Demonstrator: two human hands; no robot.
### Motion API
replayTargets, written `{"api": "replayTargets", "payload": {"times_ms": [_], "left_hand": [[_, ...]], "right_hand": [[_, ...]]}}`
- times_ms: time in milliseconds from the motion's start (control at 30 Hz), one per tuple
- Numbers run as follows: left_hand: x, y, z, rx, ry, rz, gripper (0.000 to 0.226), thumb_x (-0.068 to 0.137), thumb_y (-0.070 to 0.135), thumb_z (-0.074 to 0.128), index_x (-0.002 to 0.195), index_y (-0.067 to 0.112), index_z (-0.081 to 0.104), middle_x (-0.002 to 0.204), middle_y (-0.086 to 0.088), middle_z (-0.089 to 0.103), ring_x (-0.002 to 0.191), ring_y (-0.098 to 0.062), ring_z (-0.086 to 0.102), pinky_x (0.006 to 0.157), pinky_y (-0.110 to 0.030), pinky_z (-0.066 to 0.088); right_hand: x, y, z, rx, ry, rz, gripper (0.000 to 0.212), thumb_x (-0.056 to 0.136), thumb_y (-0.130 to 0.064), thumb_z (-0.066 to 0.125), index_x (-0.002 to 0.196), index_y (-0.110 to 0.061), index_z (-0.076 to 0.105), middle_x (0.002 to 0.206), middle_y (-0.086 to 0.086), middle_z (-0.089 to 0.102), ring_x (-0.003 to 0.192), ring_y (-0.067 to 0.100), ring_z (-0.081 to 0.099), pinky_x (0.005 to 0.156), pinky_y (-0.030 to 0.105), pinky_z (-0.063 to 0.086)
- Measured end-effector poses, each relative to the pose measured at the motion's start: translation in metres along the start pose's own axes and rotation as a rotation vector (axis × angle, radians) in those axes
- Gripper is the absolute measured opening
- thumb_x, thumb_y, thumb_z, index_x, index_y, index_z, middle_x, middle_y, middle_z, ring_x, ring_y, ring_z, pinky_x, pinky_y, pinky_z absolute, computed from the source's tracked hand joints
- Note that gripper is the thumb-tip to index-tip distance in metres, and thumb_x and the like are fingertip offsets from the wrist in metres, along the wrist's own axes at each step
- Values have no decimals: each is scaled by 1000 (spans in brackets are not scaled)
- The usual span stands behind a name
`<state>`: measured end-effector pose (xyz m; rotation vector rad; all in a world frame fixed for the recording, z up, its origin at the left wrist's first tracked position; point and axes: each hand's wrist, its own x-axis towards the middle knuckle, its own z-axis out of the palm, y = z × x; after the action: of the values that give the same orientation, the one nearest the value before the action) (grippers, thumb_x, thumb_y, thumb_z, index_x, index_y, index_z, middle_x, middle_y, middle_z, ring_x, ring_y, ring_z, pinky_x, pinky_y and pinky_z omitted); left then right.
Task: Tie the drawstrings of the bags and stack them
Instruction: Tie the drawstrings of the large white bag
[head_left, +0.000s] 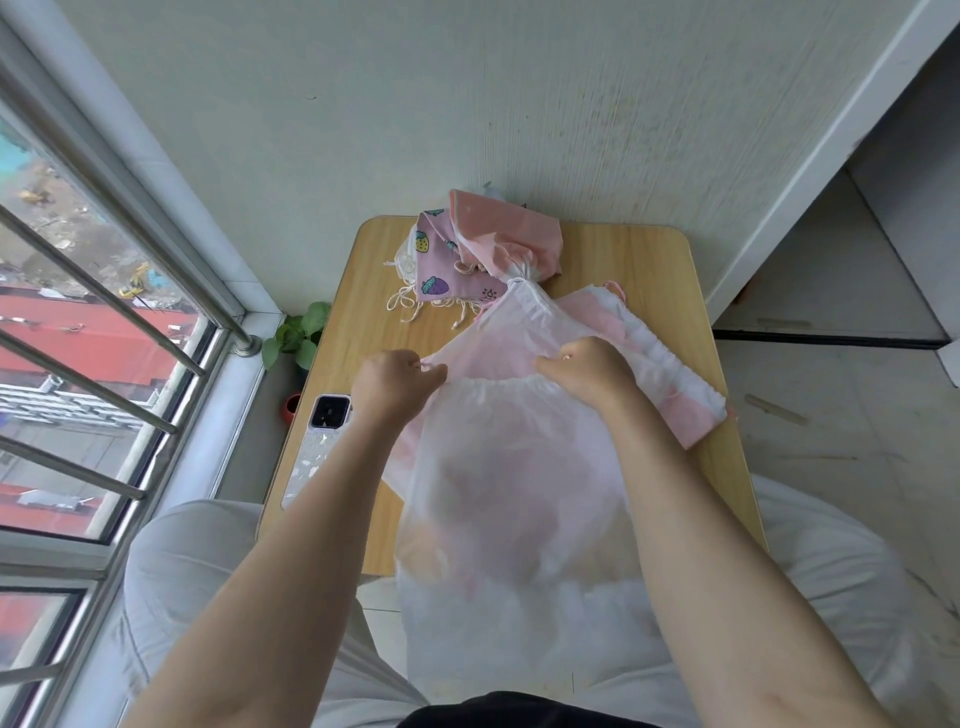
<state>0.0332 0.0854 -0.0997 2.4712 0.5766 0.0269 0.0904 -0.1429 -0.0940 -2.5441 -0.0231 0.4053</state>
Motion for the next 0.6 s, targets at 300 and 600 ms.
{"api": "replayTargets", "payload": {"times_ms": [300,600], "left_hand": [[9,-9,-19,-29,243,-101,33,68,-5,46,52,14,25,53,-1,19,51,-18,14,52,-24,10],[16,31,-21,-355,74,-103,40,86,21,53,56,15,28,54,1,23,52,-15,20,52,-27,13]], "right_hand": [[-2,24,-10,465,363,300,42,80,-7,53,51,-18,25,52,-2,23,51,16,21,48,31,16],[4,-6,-8,434,196,31,15,84,-20,53,72,-11,55,68,-5,50,66,15,46,62,30,37]]}}
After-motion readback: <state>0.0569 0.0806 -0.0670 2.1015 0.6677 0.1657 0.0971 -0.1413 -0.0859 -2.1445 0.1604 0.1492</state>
